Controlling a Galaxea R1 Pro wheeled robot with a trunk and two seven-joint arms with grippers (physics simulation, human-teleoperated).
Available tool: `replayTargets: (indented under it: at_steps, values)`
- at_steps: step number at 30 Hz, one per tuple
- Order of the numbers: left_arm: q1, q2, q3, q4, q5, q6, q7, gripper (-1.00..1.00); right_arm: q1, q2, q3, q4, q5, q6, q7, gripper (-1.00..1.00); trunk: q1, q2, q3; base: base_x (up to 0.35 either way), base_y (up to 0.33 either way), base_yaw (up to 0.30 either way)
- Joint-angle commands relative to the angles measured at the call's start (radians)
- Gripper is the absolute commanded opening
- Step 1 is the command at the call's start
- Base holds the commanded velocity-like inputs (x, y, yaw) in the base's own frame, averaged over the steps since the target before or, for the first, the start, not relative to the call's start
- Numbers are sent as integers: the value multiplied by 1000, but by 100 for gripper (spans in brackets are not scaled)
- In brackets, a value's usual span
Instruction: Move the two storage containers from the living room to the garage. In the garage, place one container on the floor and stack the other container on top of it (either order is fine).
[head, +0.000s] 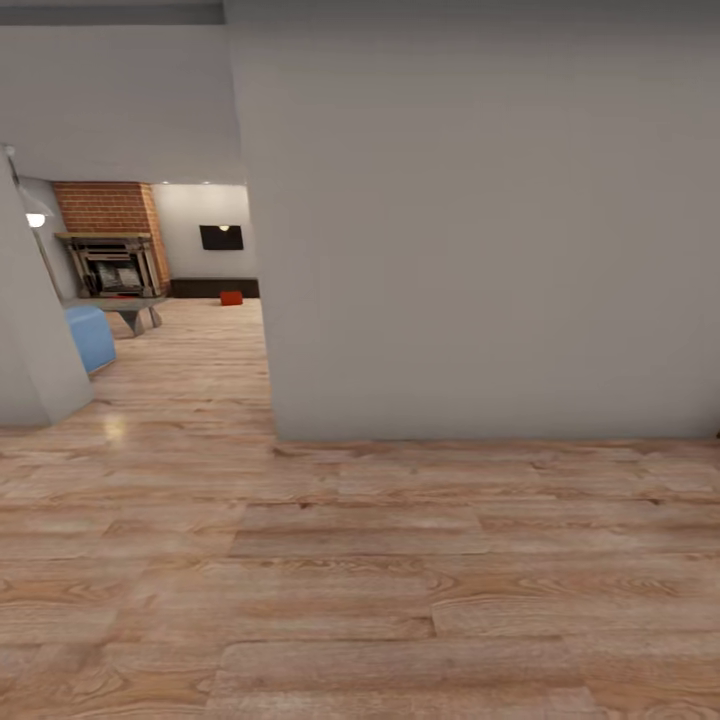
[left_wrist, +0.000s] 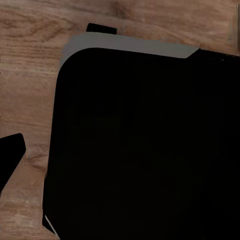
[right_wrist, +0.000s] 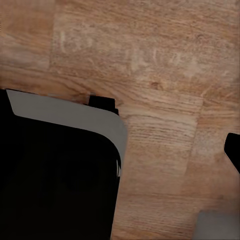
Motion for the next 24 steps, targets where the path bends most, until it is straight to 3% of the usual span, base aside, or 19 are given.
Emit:
replayTargets:
  at_steps: [1,15,24]
  values:
    - [0,0,1,-2,8,6,0,100,-1,2,7,3,-2,-3,-2,100,1,0,-1,322,0,0]
    - [0,1,1,0,9,7,0,100,-1,6,5,3,-6,-2,1,100,1,0,-1,322,0,3]
    - [0,1,1,0,10,6,0,100,-1,5,2,3,-6,-5,-5,100,1,0,-1,322,0,224]
